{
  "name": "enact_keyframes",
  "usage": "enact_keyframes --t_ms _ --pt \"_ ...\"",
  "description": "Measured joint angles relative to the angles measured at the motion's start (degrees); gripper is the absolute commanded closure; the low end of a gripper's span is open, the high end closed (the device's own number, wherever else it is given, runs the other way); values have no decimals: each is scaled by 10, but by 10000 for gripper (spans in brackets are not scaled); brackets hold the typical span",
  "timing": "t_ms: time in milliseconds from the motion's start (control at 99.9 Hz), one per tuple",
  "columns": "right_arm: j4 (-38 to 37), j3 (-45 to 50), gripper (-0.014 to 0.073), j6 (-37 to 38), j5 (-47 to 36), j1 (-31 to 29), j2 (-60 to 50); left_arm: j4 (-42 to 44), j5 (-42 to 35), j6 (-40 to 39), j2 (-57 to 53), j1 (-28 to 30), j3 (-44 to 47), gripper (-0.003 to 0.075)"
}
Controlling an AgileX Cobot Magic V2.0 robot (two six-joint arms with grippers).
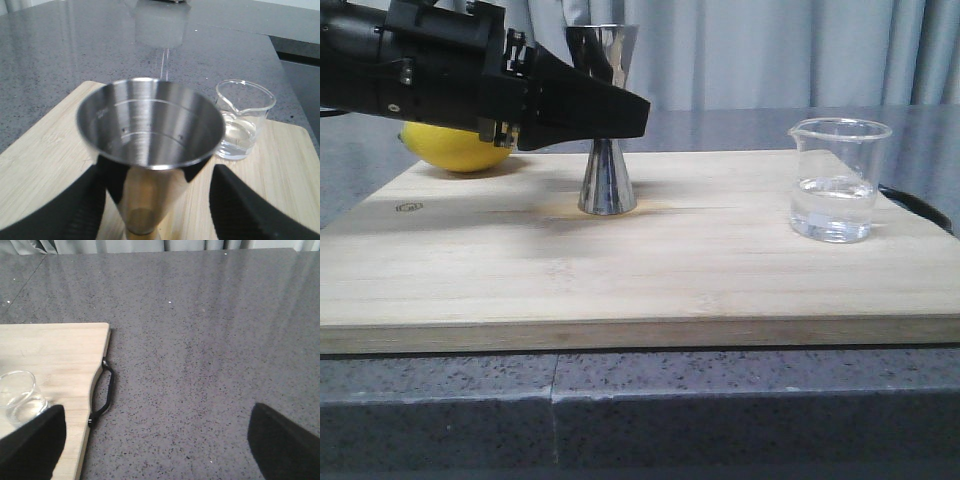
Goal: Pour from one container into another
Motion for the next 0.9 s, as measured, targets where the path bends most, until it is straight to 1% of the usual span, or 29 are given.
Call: enact_keyframes --t_ms 80,170,341,481,651,761,901 --pt "0 0 -56 0 0 0 0 0 4 0 0 0 0 456" --pt "0 0 -56 0 0 0 0 0 9 0 0 0 0 482" --pt "0 0 -56 0 0 0 0 0 29 0 0 0 -1 482" --pt "0 0 -56 0 0 0 0 2 34 0 1 0 -20 482" --pt "0 0 -56 0 -4 0 0 2 38 -31 1 0 -38 482" --pt "24 0 -55 -18 -21 0 1 2 40 -40 1 0 -39 482" --pt "89 -2 -55 -82 -34 0 20 2 40 -45 1 0 -39 482"
